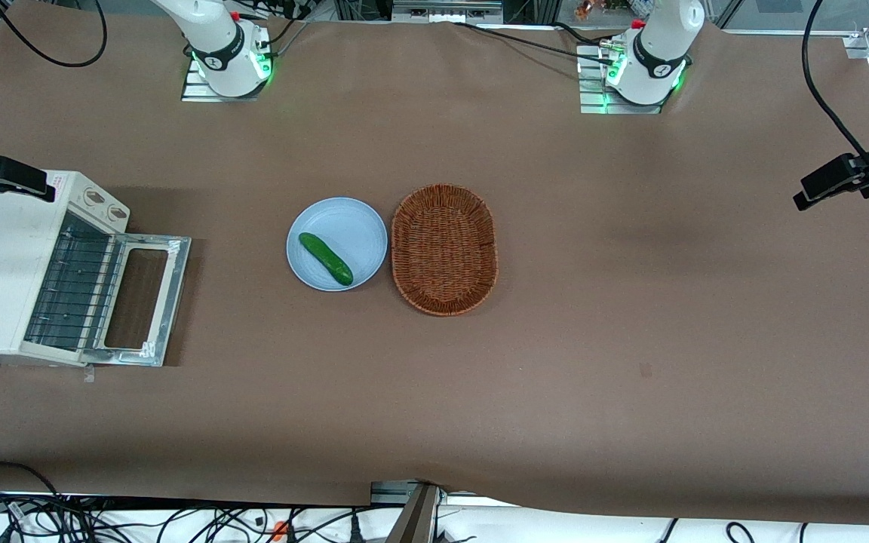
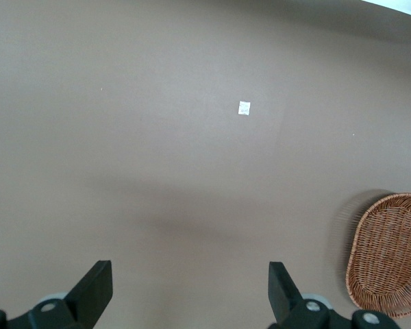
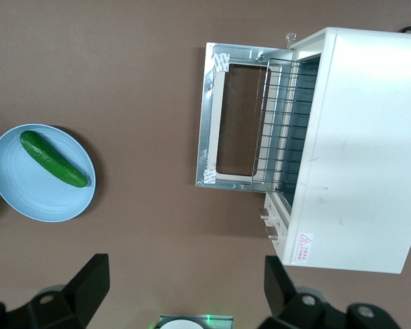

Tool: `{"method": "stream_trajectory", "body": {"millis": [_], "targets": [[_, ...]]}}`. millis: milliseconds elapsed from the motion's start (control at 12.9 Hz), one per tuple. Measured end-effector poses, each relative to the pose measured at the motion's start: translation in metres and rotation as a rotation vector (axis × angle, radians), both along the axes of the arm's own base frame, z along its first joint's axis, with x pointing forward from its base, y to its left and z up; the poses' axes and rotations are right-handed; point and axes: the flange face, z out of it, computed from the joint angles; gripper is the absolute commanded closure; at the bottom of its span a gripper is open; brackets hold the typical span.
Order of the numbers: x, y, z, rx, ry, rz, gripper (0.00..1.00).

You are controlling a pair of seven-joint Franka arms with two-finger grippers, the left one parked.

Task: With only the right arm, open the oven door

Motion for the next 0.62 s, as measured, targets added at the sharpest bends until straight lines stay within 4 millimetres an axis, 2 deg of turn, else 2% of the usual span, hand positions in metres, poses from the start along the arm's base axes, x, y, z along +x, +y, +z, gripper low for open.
{"method": "stream_trajectory", "body": {"millis": [620], "targets": [[0.0012,0.0057,0.0032,0.000,-0.018,0.011,0.00]]}}
